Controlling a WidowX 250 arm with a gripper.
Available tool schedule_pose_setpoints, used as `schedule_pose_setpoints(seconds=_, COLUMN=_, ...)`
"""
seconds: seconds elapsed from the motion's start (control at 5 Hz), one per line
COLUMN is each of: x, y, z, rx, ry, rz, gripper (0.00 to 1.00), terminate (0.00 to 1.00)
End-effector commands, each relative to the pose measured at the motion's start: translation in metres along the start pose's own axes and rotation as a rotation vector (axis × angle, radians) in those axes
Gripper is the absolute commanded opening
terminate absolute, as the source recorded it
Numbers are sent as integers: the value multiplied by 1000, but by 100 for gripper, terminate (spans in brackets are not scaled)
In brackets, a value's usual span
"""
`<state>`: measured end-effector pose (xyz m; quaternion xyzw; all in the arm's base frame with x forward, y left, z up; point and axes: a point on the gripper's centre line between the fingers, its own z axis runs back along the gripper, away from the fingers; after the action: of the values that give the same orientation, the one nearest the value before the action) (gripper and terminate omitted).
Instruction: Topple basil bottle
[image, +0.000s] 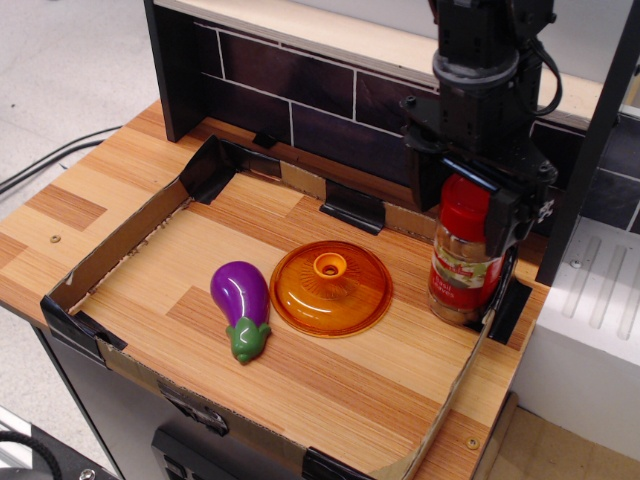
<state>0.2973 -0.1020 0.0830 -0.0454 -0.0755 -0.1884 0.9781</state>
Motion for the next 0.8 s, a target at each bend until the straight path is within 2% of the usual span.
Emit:
schedule_pose_setpoints(seconds=0.0, x=12, y=1, z=10, rx=39, ry=-102, rz=36, gripper=100, terminate=0)
schedule_pose_setpoints(seconds=0.2, x=13, y=2, z=10, rx=41, ry=-133, rz=114, gripper=100, terminate=0)
schedule_pose_setpoints(seconds=0.4, x=7, y=5, z=12, rx=20, ry=-139, rz=181, gripper=0, terminate=0)
schedule_pose_setpoints(seconds=0.6, x=-4, y=6, z=11, rx=35, ry=-209, rz=284, gripper=0, terminate=0)
